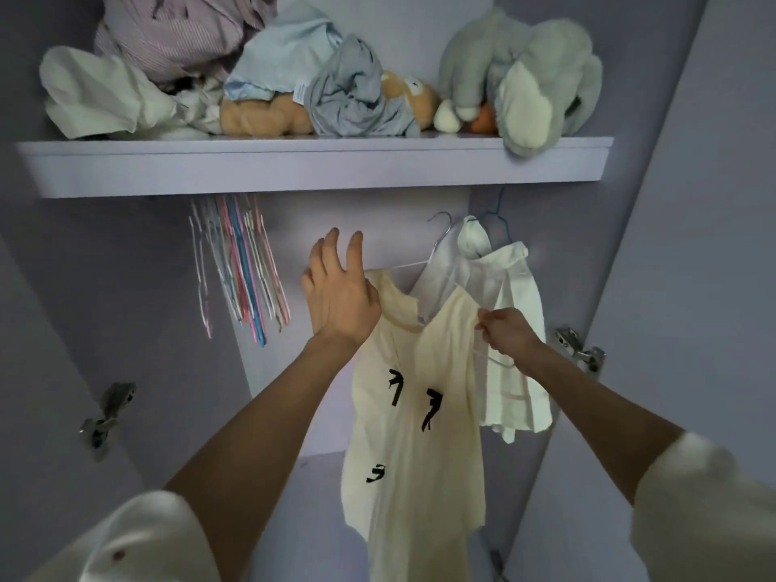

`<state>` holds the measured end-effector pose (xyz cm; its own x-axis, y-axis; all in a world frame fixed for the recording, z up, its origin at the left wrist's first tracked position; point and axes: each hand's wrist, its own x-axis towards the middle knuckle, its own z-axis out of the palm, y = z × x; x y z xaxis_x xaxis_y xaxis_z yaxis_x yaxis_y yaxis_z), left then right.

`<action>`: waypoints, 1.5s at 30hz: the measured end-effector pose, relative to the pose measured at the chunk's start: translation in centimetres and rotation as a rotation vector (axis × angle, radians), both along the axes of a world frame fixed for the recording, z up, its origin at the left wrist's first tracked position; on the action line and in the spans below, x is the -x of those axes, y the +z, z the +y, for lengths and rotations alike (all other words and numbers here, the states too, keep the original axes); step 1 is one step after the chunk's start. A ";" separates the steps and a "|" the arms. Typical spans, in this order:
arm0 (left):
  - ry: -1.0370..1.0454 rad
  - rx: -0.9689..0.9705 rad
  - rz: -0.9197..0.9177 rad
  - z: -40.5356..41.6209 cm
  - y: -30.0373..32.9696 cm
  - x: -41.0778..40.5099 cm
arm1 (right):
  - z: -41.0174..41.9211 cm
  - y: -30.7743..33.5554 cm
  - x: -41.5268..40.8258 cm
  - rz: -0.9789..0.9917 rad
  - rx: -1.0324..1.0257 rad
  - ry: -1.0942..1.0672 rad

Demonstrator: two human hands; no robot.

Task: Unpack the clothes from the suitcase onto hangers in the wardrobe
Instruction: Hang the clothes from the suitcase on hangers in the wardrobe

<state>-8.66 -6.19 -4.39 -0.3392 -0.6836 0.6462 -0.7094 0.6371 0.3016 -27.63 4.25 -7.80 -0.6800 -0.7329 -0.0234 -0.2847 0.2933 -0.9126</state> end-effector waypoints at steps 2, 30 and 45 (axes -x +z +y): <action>-0.017 0.107 0.003 -0.4 0.6 1.3 | -0.8 0.1 0.9 0.124 0.020 -0.056; 0.227 0.466 -0.173 -6.9 4.1 11.1 | -11.1 0.2 14.2 0.314 -0.031 -0.252; 0.102 -0.114 -0.356 2.5 -4.9 -0.6 | 1.1 -4.1 -1.9 0.747 0.056 0.098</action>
<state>-8.10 -3.69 -9.30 -0.4552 -0.7862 0.4179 -0.8404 0.5345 0.0901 -25.73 5.37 -11.88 -0.4324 -0.7772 0.4571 -0.8557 0.1938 -0.4799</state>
